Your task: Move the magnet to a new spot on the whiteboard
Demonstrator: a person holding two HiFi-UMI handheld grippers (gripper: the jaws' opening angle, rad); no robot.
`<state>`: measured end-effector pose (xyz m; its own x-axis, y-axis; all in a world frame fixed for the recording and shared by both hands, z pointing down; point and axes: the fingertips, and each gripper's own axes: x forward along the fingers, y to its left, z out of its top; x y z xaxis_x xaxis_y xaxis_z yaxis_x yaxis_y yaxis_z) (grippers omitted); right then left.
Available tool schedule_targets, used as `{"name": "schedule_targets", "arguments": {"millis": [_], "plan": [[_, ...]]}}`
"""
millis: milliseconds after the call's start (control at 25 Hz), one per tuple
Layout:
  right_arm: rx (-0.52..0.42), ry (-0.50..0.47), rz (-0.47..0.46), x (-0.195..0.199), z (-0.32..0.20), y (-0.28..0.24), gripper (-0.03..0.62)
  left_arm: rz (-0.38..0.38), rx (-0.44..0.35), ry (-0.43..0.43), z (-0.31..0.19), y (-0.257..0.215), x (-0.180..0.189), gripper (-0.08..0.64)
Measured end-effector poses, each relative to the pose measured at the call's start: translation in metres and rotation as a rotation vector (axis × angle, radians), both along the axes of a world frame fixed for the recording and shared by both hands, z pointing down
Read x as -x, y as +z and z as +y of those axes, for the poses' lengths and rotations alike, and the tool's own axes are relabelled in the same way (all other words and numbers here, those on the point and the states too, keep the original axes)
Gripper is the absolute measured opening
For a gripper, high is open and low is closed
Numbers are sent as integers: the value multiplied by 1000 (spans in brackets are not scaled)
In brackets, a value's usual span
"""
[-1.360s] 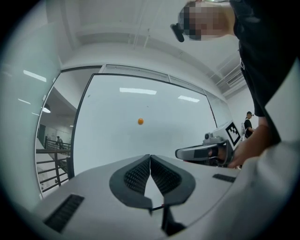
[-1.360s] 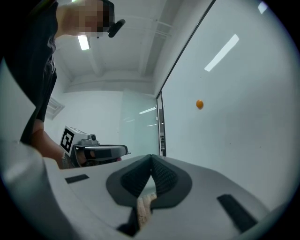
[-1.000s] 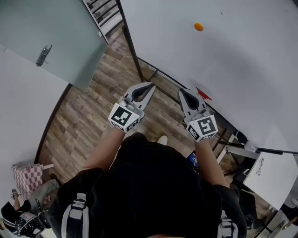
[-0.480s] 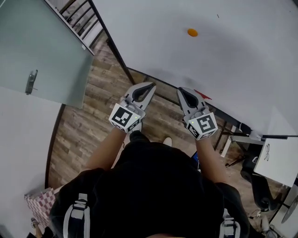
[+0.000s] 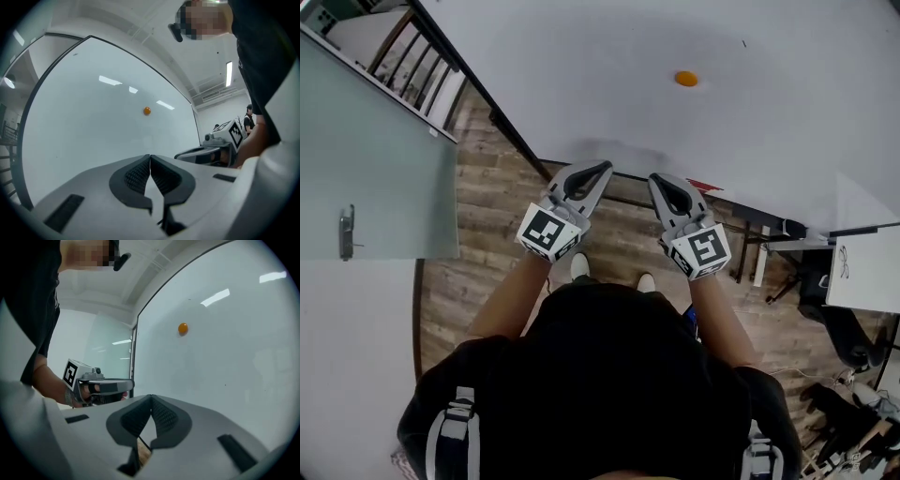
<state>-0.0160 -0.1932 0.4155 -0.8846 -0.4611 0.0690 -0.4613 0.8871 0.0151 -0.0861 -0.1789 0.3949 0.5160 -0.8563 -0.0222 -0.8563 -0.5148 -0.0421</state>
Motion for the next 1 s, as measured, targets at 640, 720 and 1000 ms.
{"name": "schedule_targets", "arguments": {"millis": [640,720,1000], "plan": [[-191,306,-77,-9,-41,-67,0,16,-59,174,-32,-30,-5,6],[-219,337,-85,-7,-46,-78,0,16,-66,188,-34,-33,-3,6],[-323,459,-127,-6,-56,-109,0,16,-85,228,-37,-42,2,6]]}}
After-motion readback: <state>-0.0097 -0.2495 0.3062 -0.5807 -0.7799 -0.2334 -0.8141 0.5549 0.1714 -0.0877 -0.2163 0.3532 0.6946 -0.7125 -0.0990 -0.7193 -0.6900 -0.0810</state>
